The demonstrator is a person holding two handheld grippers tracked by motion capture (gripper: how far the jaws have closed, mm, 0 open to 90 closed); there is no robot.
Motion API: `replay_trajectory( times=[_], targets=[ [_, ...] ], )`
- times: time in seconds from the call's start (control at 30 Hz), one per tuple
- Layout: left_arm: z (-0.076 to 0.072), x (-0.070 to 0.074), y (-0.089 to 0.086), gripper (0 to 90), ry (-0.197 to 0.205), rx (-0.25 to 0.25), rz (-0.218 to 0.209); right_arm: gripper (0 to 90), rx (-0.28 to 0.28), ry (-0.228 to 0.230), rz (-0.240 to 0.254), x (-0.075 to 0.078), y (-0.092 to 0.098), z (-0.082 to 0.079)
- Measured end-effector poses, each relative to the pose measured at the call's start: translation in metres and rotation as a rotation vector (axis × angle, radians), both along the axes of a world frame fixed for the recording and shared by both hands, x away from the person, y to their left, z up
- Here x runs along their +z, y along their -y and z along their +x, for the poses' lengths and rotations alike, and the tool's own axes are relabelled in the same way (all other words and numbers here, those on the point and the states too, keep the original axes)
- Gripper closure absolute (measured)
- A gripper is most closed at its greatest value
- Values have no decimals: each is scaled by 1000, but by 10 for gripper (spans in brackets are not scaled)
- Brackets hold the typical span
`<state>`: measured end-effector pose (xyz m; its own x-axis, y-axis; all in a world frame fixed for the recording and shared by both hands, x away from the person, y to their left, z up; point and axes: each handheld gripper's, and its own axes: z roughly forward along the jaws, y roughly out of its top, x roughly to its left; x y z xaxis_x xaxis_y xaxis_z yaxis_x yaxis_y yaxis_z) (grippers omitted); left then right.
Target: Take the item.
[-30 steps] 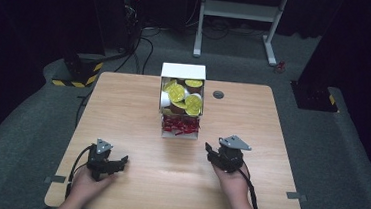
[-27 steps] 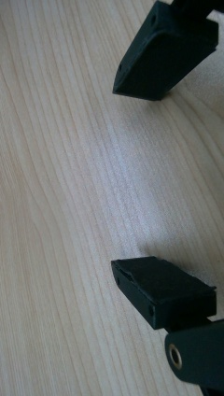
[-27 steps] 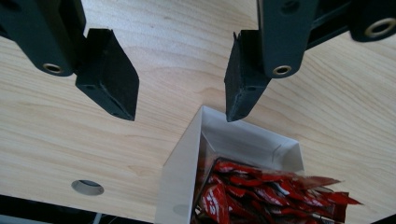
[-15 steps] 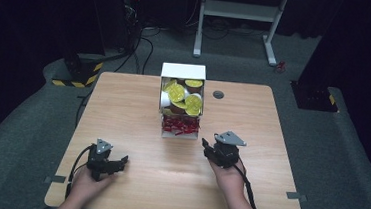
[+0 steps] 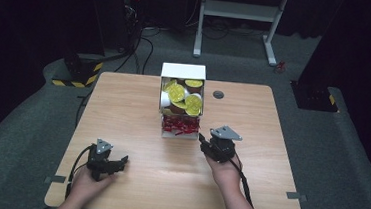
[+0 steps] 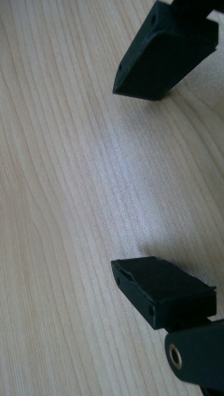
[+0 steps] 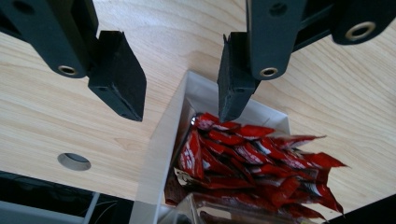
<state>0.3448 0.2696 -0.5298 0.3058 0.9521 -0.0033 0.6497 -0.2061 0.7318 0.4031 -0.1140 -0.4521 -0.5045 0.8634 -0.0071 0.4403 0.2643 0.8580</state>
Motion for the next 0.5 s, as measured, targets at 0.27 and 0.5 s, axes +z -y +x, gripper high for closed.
replay_trajectory(
  times=[0.27, 0.5],
  targets=[
    [0, 0, 0, 140, -3, -3, 3, 537, 10, 5, 8, 4, -9, 7],
    [0, 0, 0, 140, -2, -1, 1, 585, 16, 18, 5, 7, -15, 15]
  ],
)
